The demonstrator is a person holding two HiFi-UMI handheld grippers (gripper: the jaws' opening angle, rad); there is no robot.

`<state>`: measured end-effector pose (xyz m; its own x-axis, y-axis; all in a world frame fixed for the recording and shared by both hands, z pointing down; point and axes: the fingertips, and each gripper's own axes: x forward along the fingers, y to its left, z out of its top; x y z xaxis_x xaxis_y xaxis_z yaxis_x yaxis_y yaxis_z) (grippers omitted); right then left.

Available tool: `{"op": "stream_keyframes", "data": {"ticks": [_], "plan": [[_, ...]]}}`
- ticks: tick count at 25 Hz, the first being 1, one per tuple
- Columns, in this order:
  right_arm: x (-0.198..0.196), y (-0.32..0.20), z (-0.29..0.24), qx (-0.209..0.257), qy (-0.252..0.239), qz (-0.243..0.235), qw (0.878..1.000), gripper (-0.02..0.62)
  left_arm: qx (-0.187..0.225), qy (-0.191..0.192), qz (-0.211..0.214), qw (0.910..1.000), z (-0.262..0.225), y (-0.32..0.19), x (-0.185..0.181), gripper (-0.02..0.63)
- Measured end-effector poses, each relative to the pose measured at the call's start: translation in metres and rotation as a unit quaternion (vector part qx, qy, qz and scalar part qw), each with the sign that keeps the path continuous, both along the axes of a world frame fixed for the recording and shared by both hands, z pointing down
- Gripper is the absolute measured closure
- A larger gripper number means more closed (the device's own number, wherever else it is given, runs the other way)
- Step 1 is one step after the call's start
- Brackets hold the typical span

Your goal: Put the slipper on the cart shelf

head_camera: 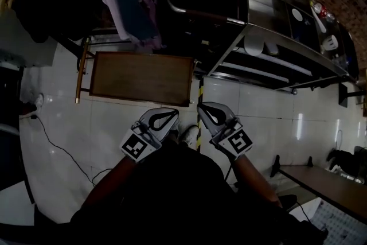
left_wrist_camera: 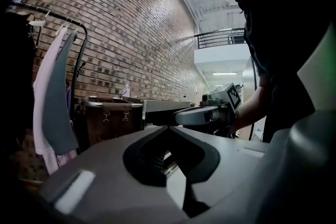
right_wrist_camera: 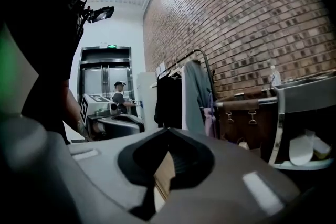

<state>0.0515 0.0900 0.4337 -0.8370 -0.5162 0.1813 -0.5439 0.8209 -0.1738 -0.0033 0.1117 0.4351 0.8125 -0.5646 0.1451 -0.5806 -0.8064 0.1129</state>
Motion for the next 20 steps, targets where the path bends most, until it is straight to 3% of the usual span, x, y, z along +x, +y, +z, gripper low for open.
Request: {"op": "stream_keyframes", "data": {"ticks": [9, 20], "plan": [[-0.055, 0.001, -0.003, -0.002, -0.003, -0.029, 1.000, 0.595, 0.002, 0.000, -0.002, 1.0000, 0.002, -0.008, -0.038, 0.604], [-0.142, -0.032, -0.003, -0.005, 0.018, 0.025, 1.000, 0.595, 0.004, 0.024, 0.052, 0.9984, 0.012, -0.041, -0.118, 0.604]]}}
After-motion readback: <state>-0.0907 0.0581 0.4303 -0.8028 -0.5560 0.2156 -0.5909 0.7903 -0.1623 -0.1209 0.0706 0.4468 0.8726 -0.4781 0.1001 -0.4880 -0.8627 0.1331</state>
